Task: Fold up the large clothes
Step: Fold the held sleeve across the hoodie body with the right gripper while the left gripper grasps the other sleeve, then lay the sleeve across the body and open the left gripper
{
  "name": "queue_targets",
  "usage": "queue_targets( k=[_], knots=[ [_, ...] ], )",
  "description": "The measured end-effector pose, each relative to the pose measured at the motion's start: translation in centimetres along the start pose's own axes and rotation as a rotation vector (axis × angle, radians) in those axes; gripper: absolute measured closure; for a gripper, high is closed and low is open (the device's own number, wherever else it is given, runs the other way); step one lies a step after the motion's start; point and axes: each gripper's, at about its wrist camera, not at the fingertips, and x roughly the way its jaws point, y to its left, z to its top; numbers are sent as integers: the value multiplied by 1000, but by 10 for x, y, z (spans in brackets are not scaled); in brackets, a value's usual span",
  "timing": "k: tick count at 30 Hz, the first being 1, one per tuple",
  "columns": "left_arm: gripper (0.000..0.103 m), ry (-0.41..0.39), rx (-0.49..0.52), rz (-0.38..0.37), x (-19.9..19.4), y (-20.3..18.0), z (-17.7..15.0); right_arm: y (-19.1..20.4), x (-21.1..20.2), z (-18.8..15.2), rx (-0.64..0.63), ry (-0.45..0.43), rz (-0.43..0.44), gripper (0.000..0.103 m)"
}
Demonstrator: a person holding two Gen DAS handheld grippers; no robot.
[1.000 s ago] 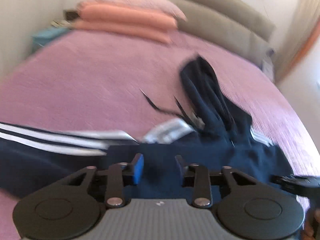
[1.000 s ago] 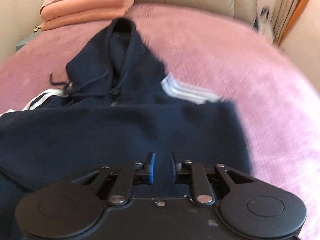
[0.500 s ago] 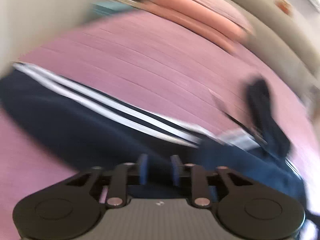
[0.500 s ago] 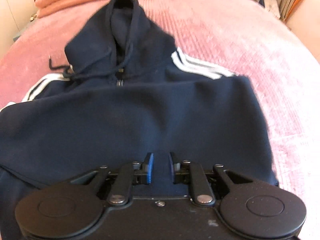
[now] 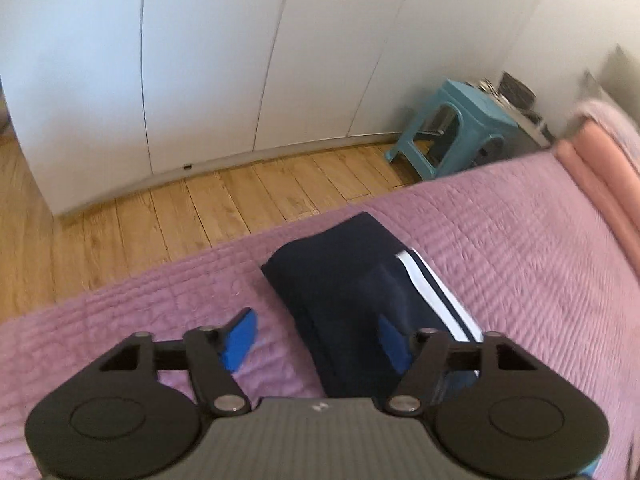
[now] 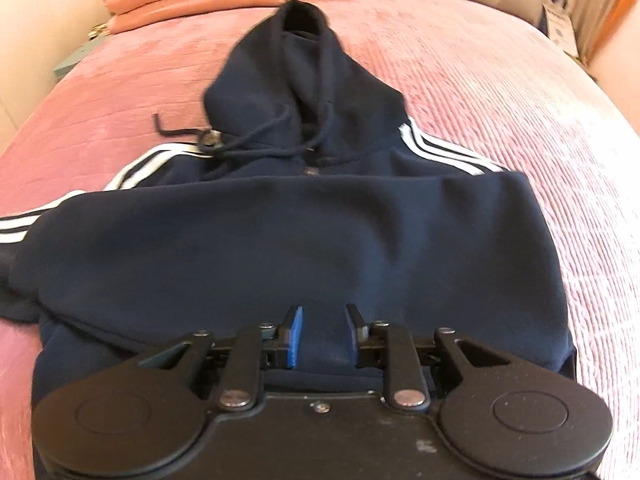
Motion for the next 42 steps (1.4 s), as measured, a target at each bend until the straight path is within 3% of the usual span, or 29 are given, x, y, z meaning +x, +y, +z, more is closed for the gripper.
queue_targets(
  k=[2,4,5,6,7,8,11,17,22,25,28,32,35,37,38,39,40,42],
  knots=[
    [25,24,-31,-41,11,8,5,6,-2,0,-18,-3,-2,73],
    [24,12,-6,-34,20,3,5,7,0,0,-19,1,9,73],
    [40,-8,27,-13,22,-2,4,7,-1,-1,-17,3,12,73],
    [68,-24,72,14,23,-9,3,6,-2,-2,-18,3,12,73],
    [74,-30,111,23,27,-17,0,6,-3,-4,-20,2,9,73],
    [87,-37,140,17,25,-22,-1,6,-3,-6,-21,4,6,73],
    [87,-97,229,21,-7,-35,-8,1,-6,-12,-7,5,2,72],
    [87,-383,230,-40,-157,-36,-35,-16,-19,-29,32,2,-4,72],
    [87,-428,364,-101,-216,-69,-75,-31,-28,-48,56,-1,26,72],
    [87,-440,456,-217,-245,-116,-109,-44,-35,-60,62,-18,38,71],
    [87,-450,541,-406,-286,-177,-154,-64,-45,-63,72,-32,36,71],
    [87,-405,657,-724,-345,-260,-234,-100,-61,-64,113,-57,17,70],
    [80,-319,724,-889,-365,-309,-297,-134,-72,-66,151,-78,-11,70],
    [51,-240,797,-957,-359,-338,-347,-156,-75,-67,170,-85,-29,70],
    [21,-195,842,-955,-350,-349,-373,-165,-75,-68,180,-84,-35,70],
    [9,-151,874,-945,-341,-354,-393,-175,-73,-71,188,-79,-35,70],
    [11,-96,908,-939,-327,-356,-413,-184,-71,-73,196,-72,-31,70],
    [34,38,983,-860,-299,-355,-441,-198,-64,-75,209,-60,-15,66]
  ],
)
